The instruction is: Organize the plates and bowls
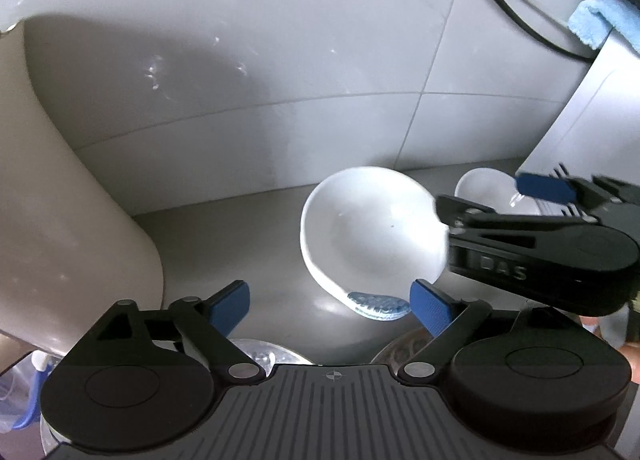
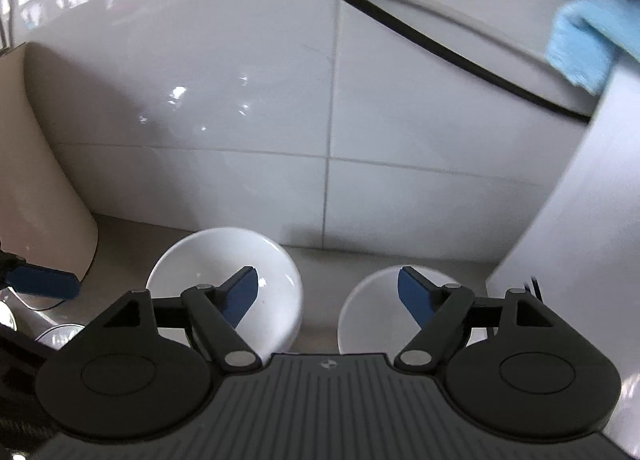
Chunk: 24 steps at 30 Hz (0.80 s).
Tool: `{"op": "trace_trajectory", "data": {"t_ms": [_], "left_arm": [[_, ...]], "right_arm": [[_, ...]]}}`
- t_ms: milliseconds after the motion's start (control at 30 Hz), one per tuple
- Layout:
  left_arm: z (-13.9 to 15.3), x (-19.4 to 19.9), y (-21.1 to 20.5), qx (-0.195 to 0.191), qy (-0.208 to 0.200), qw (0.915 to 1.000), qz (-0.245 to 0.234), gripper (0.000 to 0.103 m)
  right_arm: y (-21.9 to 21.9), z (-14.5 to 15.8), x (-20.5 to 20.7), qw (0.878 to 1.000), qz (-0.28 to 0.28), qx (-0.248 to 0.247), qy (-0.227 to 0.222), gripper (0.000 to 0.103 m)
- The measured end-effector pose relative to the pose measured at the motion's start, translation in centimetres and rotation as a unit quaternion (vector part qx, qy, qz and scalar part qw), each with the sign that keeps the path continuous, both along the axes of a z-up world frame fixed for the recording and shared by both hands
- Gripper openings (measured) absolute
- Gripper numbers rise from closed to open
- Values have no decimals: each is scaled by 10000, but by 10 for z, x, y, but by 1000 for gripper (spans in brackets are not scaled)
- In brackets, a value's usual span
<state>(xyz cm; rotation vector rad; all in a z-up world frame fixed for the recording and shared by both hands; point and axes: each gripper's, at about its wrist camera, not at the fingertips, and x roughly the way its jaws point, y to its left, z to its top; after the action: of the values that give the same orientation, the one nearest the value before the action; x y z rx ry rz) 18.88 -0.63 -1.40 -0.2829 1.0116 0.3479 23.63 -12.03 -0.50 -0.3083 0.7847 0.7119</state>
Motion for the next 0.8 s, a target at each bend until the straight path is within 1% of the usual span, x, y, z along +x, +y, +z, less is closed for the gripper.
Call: {"op": "trace_trajectory", "data": {"t_ms": [133,367,467,600,633,800], "left_arm": [[3,-3,-1,100,-42,9999,-66,103],[10,-6,1,140,-122,9998,-78,103],[13,-5,-1,182,-140,9996,-150,103],[17,2,-5,213,-172,9991,-319,103],[18,5,-7,227,-185,9989,-375,103],[21,25,-19,276,-227,9966,-742,103]], "right_arm": [[-15,-1,-6,9993,-358,42,75,82],[-29,-8,-34,9978,-649,-53,-148,87],[-38,-12,-43,9968,-780,53,-151,88],[-59,-16,-51,9941,-1041,299,-20,87],[-71,-17,-54,9930,-1118,370,8,87],[-94,-29,-69,9870,-1475,601,230,87]]}}
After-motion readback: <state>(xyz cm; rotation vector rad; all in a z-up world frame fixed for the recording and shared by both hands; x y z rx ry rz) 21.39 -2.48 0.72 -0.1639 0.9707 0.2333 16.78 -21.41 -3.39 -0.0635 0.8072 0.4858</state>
